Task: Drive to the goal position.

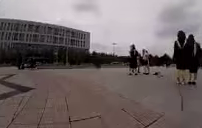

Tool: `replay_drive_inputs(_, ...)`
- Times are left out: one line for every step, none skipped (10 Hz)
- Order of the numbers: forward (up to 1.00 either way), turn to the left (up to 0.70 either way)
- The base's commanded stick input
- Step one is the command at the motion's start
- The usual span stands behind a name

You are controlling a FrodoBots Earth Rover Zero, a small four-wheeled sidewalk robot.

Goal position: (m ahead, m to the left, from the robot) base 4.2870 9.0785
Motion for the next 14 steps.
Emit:
replay_drive_inputs(0.70, 0.15)
replay_drive_inputs(0.70, 0.15)
replay_drive_inputs(0.70, 0.15)
replay_drive_inputs(0.70, 0.15)
replay_drive_inputs(0.70, 0.15)
replay_drive_inputs(0.70, 0.15)
replay_drive_inputs(0.70, 0.15)
replay_drive_inputs(0.70, 0.15)
replay_drive_inputs(0.70, 0.15)
replay_drive_inputs(0.70, 0.15)
replay_drive_inputs(0.70, 0.15)
replay_drive_inputs(0.70, 0.15)
replay_drive_inputs(0.70, 0.15)
replay_drive_inputs(0.70, 0.15)
